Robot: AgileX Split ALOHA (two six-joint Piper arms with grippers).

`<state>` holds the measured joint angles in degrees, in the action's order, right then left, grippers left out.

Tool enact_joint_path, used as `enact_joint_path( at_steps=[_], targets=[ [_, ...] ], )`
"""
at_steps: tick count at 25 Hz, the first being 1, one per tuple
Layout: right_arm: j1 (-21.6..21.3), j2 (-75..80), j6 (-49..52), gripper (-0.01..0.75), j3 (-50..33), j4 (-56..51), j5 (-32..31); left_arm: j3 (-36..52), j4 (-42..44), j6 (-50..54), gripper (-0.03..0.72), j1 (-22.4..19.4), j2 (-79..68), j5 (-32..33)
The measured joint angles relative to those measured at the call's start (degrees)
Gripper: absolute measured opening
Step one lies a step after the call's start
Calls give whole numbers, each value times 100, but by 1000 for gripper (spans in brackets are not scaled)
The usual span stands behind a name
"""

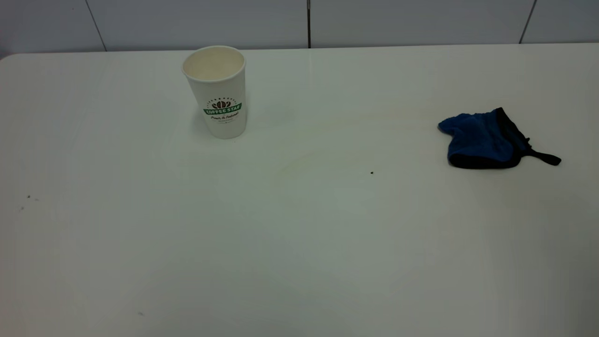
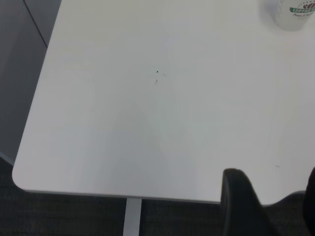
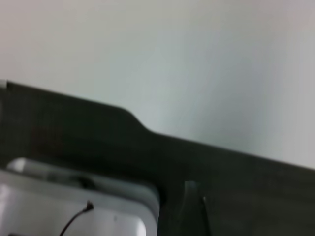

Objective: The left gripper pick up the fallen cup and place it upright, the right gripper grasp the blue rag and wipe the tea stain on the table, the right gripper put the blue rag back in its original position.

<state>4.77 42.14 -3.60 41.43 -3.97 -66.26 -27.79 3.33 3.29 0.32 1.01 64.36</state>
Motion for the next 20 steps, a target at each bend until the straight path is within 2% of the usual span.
enact_joint_path(
  at_steps=[6, 20],
  targets=[
    [-208, -1777, 268, 689, -670, 101, 116, 0, 0, 0, 348, 0, 0, 0],
    [-481, -3703, 542, 672, -1446, 397, 242, 0, 0, 0, 348, 0, 0, 0]
  ],
)
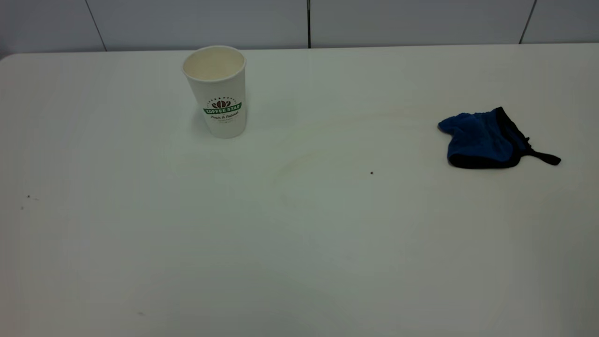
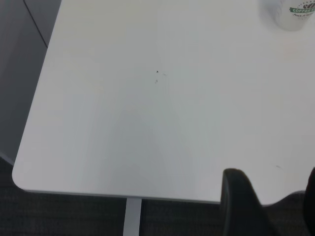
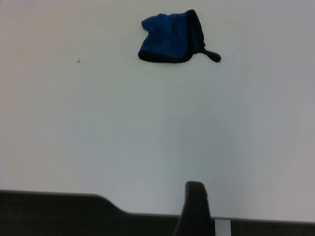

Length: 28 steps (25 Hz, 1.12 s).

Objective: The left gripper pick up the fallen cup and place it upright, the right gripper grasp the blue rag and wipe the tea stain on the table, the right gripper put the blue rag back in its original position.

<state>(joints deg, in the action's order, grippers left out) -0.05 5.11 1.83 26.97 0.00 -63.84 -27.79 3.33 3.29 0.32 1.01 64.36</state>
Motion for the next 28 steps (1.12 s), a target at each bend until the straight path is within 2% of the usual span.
enact_joint_path(
  at_steps=[8, 19, 22, 28],
  targets=[
    [0, -577, 12, 672, -11, 0, -5, 0, 0, 0, 348, 0, 0, 0],
    [0, -606, -4, 660, -11, -32, -5, 0, 0, 0, 348, 0, 0, 0],
    [0, -606, -4, 621, -11, -32, -5, 0, 0, 0, 348, 0, 0, 0],
    [0, -606, -4, 480, -11, -32, -5, 0, 0, 0, 348, 0, 0, 0]
  ],
)
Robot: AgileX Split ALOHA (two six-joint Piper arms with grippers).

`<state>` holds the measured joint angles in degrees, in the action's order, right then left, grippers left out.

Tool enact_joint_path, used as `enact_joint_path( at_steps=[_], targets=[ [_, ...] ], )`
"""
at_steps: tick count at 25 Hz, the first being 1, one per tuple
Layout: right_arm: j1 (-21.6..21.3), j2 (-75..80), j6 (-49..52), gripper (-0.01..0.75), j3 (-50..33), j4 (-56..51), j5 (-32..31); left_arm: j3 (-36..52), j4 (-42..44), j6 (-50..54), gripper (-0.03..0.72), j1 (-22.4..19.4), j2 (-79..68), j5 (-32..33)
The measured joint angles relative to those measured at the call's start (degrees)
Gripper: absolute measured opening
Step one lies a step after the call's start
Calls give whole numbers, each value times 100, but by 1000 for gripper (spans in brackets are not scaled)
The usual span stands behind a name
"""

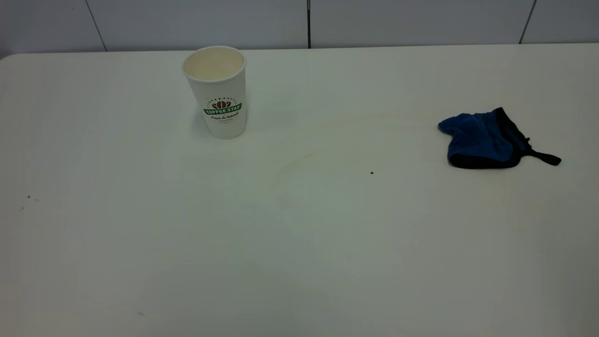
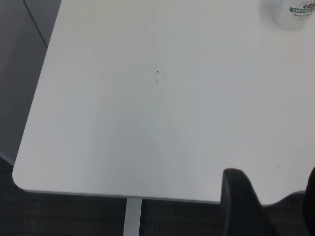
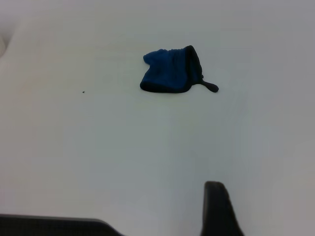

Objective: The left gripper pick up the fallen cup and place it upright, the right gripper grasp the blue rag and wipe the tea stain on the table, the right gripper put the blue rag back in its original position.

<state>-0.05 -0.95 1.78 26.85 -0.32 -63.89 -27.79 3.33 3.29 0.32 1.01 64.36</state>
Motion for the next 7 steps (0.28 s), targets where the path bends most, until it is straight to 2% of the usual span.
enact_joint_path(
  at_steps=[7],
  targets=[
    [0, 0, 0, 331, 0, 0, 0, 0, 0, 0, 348, 0, 0, 0]
  ],
)
